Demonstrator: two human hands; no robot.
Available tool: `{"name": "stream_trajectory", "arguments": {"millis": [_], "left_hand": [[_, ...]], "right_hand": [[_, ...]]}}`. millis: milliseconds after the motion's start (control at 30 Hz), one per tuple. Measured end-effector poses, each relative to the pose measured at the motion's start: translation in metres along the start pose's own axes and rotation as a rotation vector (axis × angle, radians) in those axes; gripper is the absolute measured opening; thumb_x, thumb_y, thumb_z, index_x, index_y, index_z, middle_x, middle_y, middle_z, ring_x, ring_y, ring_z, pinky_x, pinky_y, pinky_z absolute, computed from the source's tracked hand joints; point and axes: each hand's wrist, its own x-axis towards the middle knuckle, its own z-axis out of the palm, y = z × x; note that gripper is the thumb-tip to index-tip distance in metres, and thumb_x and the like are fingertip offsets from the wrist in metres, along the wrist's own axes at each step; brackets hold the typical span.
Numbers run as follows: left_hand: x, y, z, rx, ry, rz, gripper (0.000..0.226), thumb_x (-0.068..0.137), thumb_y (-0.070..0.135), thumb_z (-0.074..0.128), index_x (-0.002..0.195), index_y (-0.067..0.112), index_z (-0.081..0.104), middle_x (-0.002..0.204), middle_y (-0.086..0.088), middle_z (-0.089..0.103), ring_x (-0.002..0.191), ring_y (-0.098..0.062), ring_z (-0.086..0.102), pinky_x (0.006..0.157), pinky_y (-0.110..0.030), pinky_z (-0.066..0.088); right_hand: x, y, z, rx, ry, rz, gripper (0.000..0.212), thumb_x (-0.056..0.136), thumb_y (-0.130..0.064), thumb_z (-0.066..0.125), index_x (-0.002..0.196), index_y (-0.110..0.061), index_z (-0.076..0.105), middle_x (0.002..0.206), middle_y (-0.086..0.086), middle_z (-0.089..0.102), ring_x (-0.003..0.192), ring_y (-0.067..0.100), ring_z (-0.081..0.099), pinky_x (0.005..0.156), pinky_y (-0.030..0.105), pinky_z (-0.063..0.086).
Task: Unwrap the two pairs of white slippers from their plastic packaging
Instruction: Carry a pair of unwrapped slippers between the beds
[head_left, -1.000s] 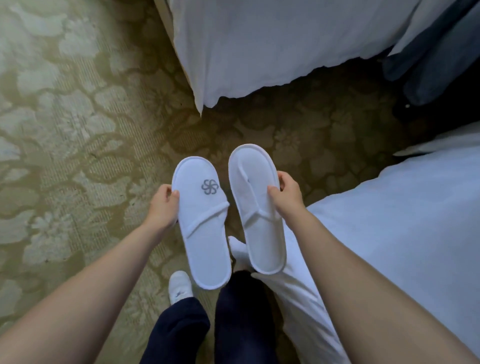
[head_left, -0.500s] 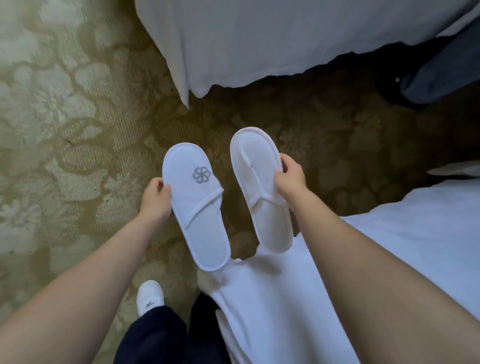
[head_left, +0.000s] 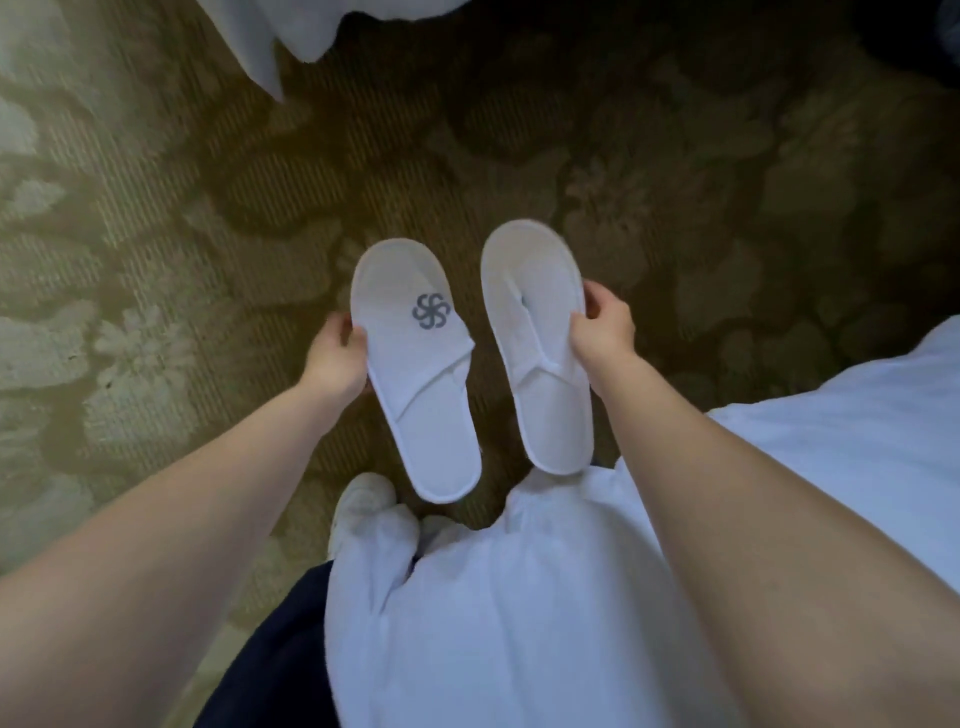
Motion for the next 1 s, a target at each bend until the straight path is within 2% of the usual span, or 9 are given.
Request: {"name": "stream_trajectory", "arguments": {"millis": [100,233,300,400,567,700,800,900,1000], "left_hand": [[0.028,-0.023,0.028,-0.049,-0.015,-0.045,0.038,0.099,0.025,0.033,0.136,0.018,0.04,0.105,-0.003,0.054,0.071,-0.009,0.054,0.05,-0.022,0.044],[0.057,-0.058,0.055,-0.096,-0.002,-0.128,0.037,0.1,0.022,0.033,0.135,0.015,0.042,0.107,-0.003,0.052,0.079,-0.016,0.055,0.05,-0.021,0.044],[0.065,-0.073,0.062,-0.1,0.001,-0.152,0.036,0.1,0.021,0.033,0.134,0.014,0.043,0.109,-0.004,0.051,0.078,-0.016,0.055,0.052,-0.023,0.044],[0.077,-0.096,0.071,-0.104,-0.007,-0.166,0.036,0.1,0.02,0.032,0.135,0.016,0.041,0.113,-0.003,0.05,0.089,-0.018,0.052,0.058,-0.027,0.045],[0.084,-0.113,0.083,-0.055,-0.022,-0.185,0.038,0.1,0.023,0.028,0.136,0.019,0.038,0.124,-0.005,0.051,0.102,-0.023,0.053,0.075,-0.035,0.048],[0.08,-0.11,0.088,-0.026,-0.054,-0.234,0.046,0.1,0.027,0.031,0.145,0.021,0.026,0.143,-0.009,0.044,0.124,-0.031,0.049,0.086,-0.039,0.048],[0.066,-0.104,0.086,0.058,-0.059,-0.242,0.052,0.097,0.029,0.04,0.145,0.011,0.028,0.145,-0.012,0.043,0.129,-0.034,0.045,0.099,-0.04,0.043],[0.045,-0.09,0.073,0.157,-0.064,-0.226,0.047,0.096,0.025,0.041,0.139,0.005,0.038,0.131,-0.016,0.052,0.118,-0.035,0.051,0.089,-0.036,0.044],[0.015,-0.061,0.05,0.395,-0.224,-0.054,0.03,0.096,0.024,0.04,0.116,0.008,0.056,0.102,-0.012,0.059,0.099,-0.031,0.055,0.071,-0.028,0.04]], "right_hand": [[0.032,0.03,0.02,0.01,-0.011,0.026,0.04,0.092,-0.014,0.052,0.131,-0.021,0.052,0.124,0.007,0.06,0.112,0.025,0.058,0.098,0.046,0.049],[0.065,0.065,0.044,-0.006,-0.04,0.052,0.04,0.091,-0.013,0.052,0.131,-0.019,0.053,0.127,0.009,0.06,0.117,0.029,0.057,0.101,0.048,0.047],[0.076,0.078,0.052,-0.015,-0.039,0.053,0.039,0.091,-0.011,0.051,0.128,-0.02,0.056,0.127,0.009,0.06,0.117,0.028,0.056,0.102,0.047,0.046],[0.091,0.095,0.064,-0.005,-0.025,0.064,0.04,0.091,-0.008,0.049,0.129,-0.016,0.056,0.128,0.01,0.061,0.118,0.027,0.057,0.103,0.043,0.046],[0.102,0.112,0.073,-0.07,-0.018,0.092,0.048,0.093,-0.003,0.04,0.139,-0.014,0.046,0.137,0.012,0.053,0.126,0.029,0.05,0.104,0.034,0.04],[0.097,0.114,0.071,-0.137,0.031,0.144,0.061,0.091,0.0,0.039,0.149,-0.017,0.026,0.148,0.012,0.04,0.135,0.031,0.04,0.107,0.038,0.036],[0.08,0.111,0.065,-0.164,0.013,0.131,0.06,0.092,-0.005,0.042,0.149,-0.014,0.025,0.149,0.011,0.039,0.135,0.03,0.039,0.107,0.038,0.036],[0.055,0.102,0.053,-0.17,-0.021,0.118,0.045,0.092,-0.005,0.041,0.137,-0.01,0.043,0.138,0.014,0.05,0.125,0.031,0.048,0.092,0.03,0.04],[0.023,0.088,0.039,-0.22,-0.121,0.135,0.042,0.093,-0.004,0.037,0.133,-0.011,0.048,0.141,0.016,0.046,0.127,0.033,0.045,0.1,0.033,0.039]]}}
